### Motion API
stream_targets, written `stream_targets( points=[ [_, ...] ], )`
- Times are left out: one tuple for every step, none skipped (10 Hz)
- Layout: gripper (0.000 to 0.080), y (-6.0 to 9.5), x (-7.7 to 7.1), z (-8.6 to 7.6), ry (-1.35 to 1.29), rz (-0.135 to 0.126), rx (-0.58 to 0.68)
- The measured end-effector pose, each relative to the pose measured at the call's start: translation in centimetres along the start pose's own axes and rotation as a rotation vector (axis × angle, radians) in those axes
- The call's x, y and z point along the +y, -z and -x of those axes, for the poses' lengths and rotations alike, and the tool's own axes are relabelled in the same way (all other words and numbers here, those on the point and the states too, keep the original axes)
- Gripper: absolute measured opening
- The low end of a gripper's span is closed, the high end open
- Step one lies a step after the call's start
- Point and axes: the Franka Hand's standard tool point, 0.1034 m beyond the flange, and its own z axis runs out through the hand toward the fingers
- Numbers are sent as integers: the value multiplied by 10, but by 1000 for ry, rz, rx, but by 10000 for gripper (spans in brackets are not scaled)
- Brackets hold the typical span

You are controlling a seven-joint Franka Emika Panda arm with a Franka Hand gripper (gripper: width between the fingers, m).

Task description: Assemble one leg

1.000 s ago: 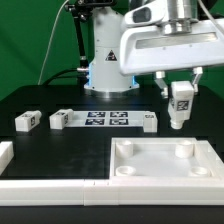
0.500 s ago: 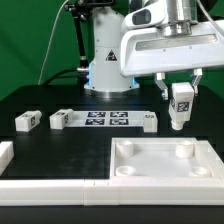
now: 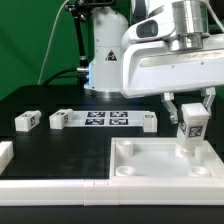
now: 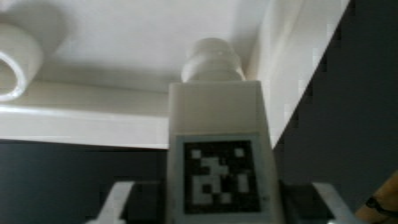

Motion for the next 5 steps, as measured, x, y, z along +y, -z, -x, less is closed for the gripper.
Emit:
stream_targets(
  points=[
    [290,-2,-5,-5,6,-5,-1],
    [290,-1,-9,-8,13,-7,11],
    [290,-1,-6,-9,11,1,50],
    [290,-2,-5,-7,11,2,51],
    [290,0,-3,-12,13,14,131]
  ],
)
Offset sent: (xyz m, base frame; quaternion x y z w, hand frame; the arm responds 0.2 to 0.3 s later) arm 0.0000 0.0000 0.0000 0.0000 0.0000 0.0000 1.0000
